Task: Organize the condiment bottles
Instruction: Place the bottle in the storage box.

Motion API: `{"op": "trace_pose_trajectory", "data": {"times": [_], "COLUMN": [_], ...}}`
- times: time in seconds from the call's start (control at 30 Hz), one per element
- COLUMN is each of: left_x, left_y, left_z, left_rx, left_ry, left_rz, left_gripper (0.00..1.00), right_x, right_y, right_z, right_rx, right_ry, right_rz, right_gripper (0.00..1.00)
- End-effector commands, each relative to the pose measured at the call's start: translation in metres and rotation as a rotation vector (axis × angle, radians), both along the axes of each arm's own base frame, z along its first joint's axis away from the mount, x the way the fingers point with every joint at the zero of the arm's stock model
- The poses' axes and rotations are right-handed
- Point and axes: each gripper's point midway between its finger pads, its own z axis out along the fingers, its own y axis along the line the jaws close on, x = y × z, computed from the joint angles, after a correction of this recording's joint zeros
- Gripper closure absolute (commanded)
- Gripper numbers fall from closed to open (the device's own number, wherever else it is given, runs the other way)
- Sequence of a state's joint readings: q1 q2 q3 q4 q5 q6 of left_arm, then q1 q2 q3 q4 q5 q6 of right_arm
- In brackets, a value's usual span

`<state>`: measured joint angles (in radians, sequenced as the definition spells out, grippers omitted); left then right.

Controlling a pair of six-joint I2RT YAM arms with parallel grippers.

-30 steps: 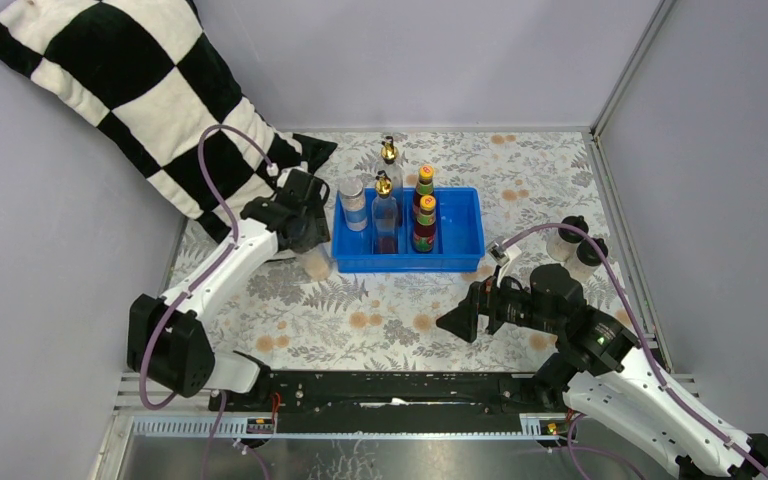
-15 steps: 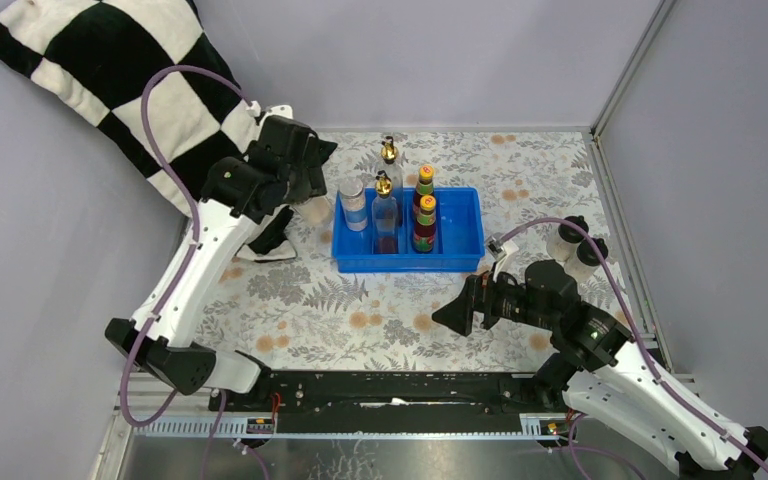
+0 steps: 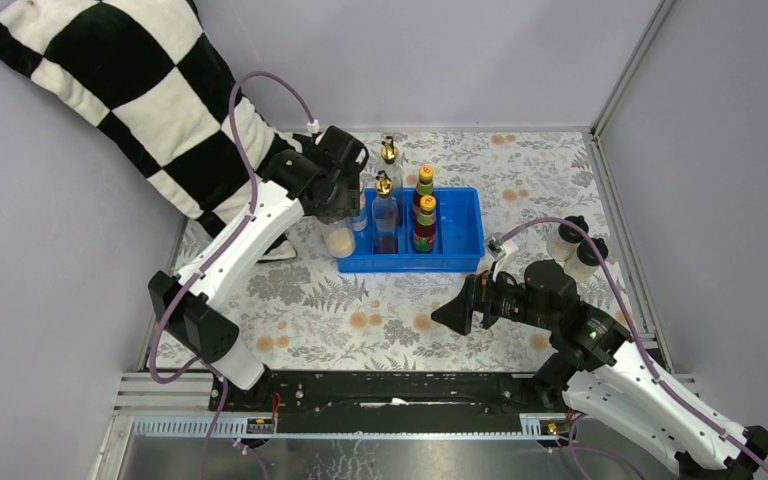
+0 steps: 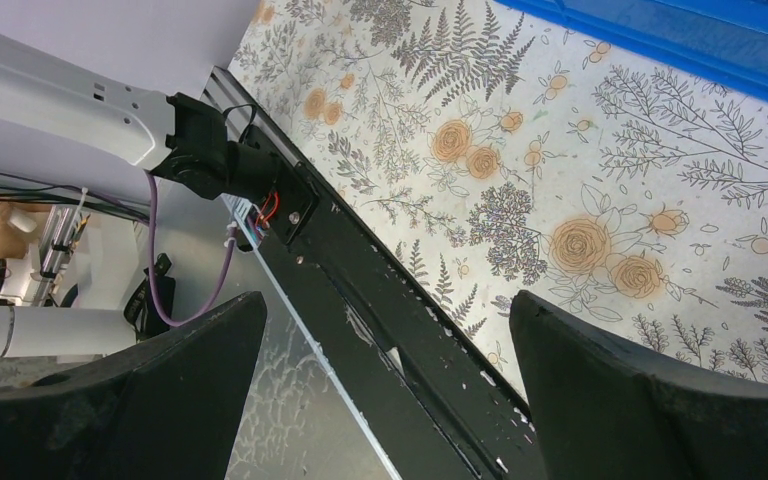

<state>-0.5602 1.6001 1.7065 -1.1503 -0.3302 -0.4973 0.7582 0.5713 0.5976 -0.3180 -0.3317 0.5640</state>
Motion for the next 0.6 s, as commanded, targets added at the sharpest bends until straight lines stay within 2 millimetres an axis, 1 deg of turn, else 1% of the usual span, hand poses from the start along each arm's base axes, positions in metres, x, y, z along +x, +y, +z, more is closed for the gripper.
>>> {"op": "trace_pose_trajectory", "data": {"times": [0.0, 0.2, 0.4, 0.57], "left_x": [0.013, 0.022, 0.035, 0.044], "left_y": [-0.014, -0.02, -0.027, -0.031], "left_z": [0.012, 0.006, -0.002, -0.014], "left_rx": [-0.038, -0.041, -0.052, -0.043], "left_ry": [-0.062, -0.074, -0.1, -0.101], "left_rz": [-0.013, -0.011, -0.011, -0.012], "left_gripper": [1.0, 1.0, 1.0, 1.0], "right_x": [0.003, 0.003, 0.003, 0.003], "right_y": [0.002, 0.001, 0.0, -0.001], "right_z": [0.008, 0.006, 0.004, 0.002], "right_rx": [0.033, 0.028, 0.022, 0.015], "right_ry": [-0.03, -0.034, -0.037, -0.04], "right_rz": [-0.006, -0.005, -0.003, -0.004], "right_gripper": [0.0, 0.0, 0.0, 0.0]}}
